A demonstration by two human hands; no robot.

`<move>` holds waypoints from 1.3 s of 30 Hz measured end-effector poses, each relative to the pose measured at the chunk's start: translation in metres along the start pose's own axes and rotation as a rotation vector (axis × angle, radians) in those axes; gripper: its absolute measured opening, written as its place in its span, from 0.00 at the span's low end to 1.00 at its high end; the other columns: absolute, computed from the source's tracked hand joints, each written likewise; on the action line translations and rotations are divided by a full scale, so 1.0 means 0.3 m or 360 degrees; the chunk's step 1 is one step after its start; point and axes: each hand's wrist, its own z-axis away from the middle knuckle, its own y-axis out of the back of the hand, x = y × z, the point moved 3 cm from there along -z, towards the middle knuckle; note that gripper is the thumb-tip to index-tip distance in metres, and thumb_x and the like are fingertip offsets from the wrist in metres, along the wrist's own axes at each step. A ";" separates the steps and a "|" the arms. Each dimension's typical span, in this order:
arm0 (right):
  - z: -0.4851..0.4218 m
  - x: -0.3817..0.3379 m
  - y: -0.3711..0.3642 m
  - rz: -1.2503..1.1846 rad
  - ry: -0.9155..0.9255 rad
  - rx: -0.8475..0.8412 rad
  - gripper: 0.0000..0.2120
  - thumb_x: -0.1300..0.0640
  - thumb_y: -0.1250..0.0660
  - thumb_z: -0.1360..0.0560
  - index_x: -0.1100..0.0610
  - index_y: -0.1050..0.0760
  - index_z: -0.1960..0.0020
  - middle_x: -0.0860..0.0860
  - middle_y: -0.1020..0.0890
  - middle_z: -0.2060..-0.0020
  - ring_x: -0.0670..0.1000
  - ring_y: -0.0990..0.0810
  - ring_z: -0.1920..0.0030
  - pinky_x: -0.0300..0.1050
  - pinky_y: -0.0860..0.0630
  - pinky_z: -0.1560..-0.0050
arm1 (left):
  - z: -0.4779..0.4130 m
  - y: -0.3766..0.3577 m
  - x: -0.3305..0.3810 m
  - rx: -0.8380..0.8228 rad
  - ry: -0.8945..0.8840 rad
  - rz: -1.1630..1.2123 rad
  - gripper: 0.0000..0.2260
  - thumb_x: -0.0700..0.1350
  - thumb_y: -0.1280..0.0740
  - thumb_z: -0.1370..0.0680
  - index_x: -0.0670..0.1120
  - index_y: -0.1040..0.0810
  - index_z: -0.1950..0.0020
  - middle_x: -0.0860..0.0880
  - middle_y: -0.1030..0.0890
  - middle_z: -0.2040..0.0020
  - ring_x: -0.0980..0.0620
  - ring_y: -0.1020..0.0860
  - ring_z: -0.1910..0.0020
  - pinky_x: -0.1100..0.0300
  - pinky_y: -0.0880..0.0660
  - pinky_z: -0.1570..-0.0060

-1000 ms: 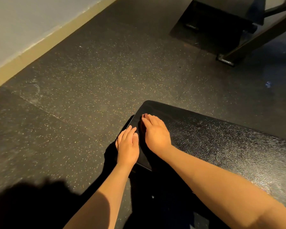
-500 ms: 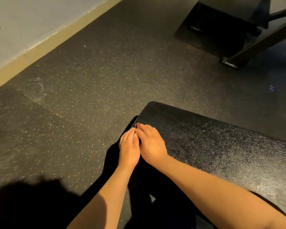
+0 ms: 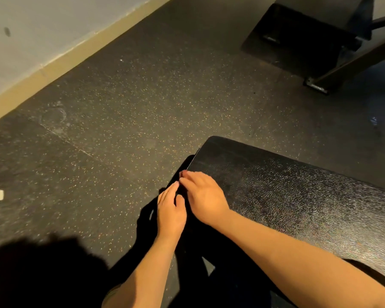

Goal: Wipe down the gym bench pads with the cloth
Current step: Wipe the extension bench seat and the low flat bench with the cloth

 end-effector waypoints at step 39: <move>-0.186 0.170 0.055 0.0083 -0.0239 -0.0176 0.17 0.57 0.43 0.25 0.57 0.19 0.44 0.52 0.19 0.48 0.57 0.22 0.42 0.56 0.26 0.40 | -0.186 -0.033 0.030 -0.0433 0.0136 -0.0144 0.27 0.61 0.37 0.19 0.56 0.36 0.22 0.50 0.23 0.32 0.48 0.24 0.35 0.52 0.28 0.36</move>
